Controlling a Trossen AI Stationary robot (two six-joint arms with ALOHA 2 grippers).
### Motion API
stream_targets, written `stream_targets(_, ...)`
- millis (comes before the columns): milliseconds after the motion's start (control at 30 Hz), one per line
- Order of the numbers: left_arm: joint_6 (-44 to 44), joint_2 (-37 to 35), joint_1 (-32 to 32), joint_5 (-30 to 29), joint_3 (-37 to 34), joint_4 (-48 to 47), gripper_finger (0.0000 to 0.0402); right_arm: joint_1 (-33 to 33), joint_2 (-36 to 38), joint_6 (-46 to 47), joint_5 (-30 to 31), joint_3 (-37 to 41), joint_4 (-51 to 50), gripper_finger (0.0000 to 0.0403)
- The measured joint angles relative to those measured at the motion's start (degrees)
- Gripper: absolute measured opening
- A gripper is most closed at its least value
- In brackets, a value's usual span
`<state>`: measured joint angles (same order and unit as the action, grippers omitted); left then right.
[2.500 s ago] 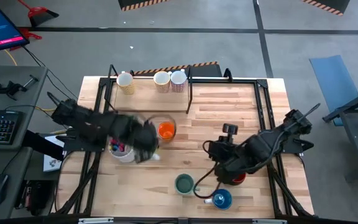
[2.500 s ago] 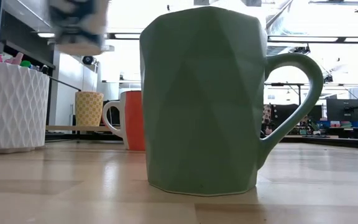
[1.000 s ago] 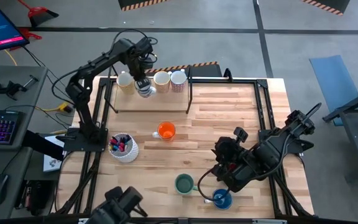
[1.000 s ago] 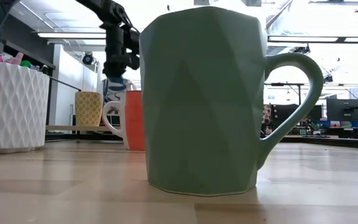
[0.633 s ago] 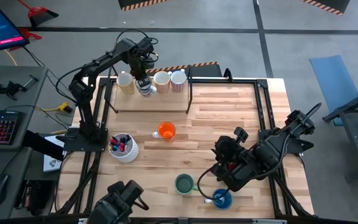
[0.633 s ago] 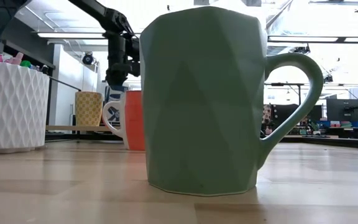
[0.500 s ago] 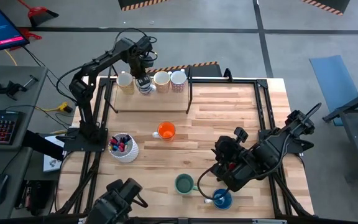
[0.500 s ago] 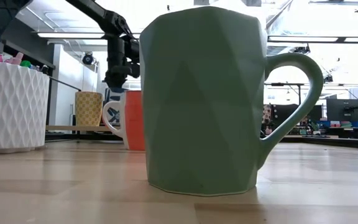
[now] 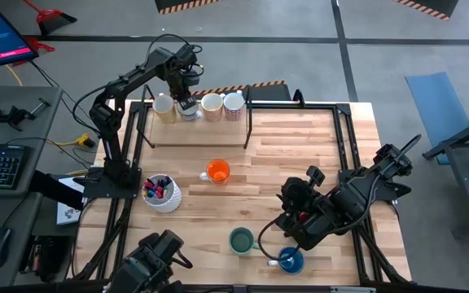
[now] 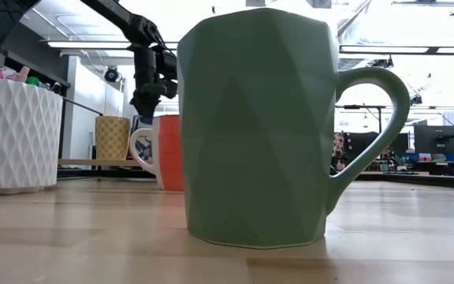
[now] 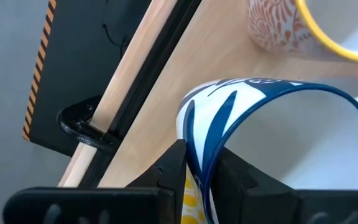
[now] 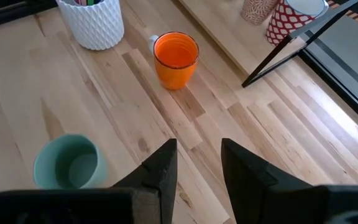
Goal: Place coffee mugs
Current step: Put the blue patterned mug on the shelf, then put the black mug on the shelf
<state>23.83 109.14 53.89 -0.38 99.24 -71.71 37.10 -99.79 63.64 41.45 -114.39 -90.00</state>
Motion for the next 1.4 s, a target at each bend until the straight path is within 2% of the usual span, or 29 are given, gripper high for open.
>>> stream_targets(333, 1.79, -0.02, 0.00, 1.24, 0.00, 0.31, 0.0056, 0.00, 0.00, 0.94, -1.01, 0.00, 0.09, 0.0103)
stream_targets(833, 1.96, -0.02, 0.15, 1.29, 0.00, 1.72, 0.0097, 0.00, 0.00, 0.94, -2.29, 0.00, 0.68, 0.0103)
stream_targets(1067, 2.84, -0.04, 0.84, 1.09, 0.00, 1.74, 0.0102, 0.00, 0.00, 0.92, -2.29, 0.00, 0.73, 0.0103)
stream_targets(1233, 4.41, -0.33, 1.33, -1.80, 0.00, 1.81, 0.0102, 0.00, 0.00, 0.90, -2.45, 0.00, 1.11, 0.0103)
stream_targets(1400, 4.85, -0.37, 1.33, -1.78, 2.46, 1.01, 0.0102, 0.00, -0.01, 0.87, -2.45, 0.00, 1.13, 0.0103)
